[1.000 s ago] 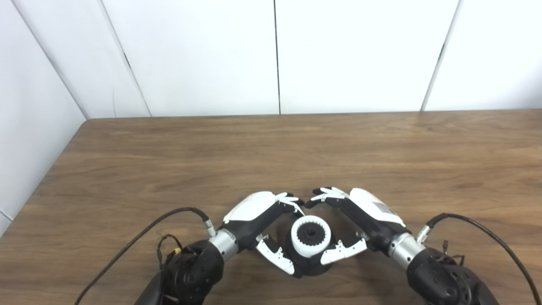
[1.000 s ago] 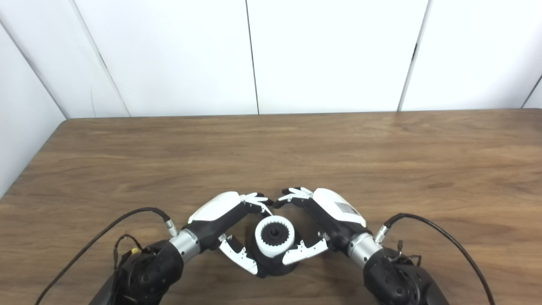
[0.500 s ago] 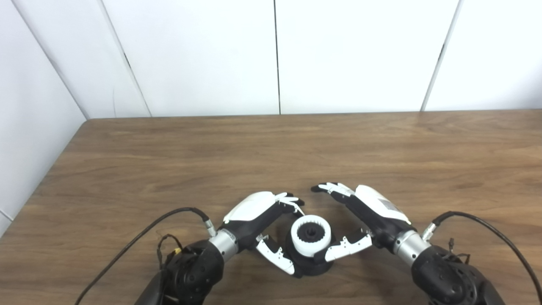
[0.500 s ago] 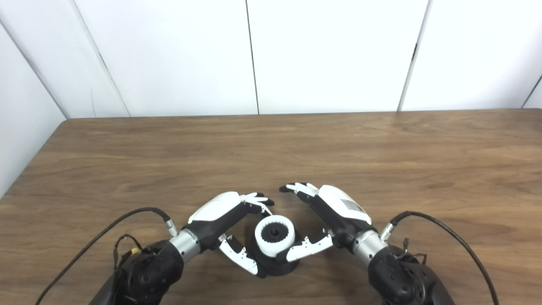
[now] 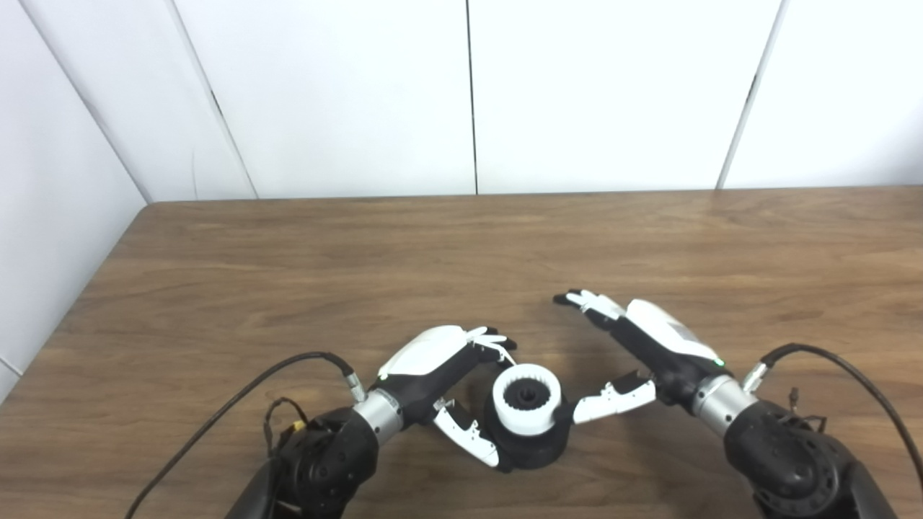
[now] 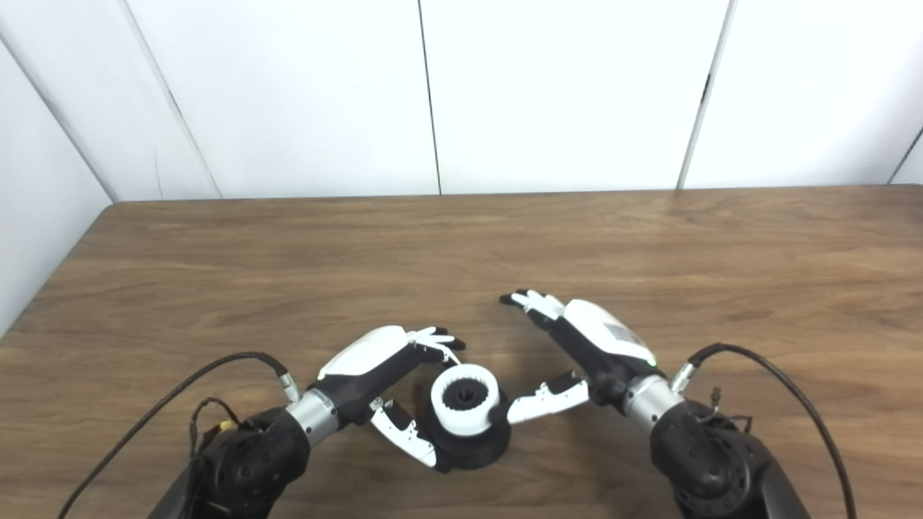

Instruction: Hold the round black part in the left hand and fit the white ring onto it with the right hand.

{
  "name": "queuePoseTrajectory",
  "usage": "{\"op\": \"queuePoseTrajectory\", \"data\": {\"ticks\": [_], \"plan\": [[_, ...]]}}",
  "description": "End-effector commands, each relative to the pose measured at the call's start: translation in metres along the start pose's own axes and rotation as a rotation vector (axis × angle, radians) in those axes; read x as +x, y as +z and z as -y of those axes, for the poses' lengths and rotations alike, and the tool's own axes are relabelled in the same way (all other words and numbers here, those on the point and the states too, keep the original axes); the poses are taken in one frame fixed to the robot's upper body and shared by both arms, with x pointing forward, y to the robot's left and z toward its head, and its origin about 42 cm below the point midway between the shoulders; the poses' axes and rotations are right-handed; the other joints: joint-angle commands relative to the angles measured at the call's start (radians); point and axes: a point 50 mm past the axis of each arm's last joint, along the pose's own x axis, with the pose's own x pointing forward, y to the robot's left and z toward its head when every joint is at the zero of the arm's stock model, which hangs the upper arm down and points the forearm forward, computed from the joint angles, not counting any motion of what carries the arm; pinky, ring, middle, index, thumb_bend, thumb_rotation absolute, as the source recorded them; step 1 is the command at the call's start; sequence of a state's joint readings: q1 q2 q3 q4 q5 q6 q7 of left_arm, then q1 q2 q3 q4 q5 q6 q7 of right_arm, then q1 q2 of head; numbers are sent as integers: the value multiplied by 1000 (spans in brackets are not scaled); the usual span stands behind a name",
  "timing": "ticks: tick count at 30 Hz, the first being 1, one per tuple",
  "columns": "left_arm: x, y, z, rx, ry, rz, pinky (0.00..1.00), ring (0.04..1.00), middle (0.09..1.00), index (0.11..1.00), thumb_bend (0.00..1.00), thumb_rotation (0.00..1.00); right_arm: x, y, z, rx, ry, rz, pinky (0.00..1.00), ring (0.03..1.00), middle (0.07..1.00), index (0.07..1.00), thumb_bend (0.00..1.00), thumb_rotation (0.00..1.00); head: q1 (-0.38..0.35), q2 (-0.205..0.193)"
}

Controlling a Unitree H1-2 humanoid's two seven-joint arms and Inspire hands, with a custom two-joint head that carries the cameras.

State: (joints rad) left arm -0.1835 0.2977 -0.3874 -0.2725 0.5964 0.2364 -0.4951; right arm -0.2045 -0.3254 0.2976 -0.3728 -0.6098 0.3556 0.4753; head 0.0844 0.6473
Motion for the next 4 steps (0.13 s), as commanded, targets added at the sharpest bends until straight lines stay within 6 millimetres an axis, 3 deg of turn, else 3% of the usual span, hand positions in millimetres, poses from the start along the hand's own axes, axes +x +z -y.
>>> {"op": "queuePoseTrajectory", "data": {"ticks": [1,4], "plan": [[1,-3,-17,25,20,-10,957,992,923,638,897,278,1,13,21,-18,-63,50,908,1000,988,946,1000,518,-1,0],[0,-5,-20,21,11,-20,960,998,930,666,906,284,0,12,23,-16,-71,47,904,1000,989,940,1000,514,0,0]]}}
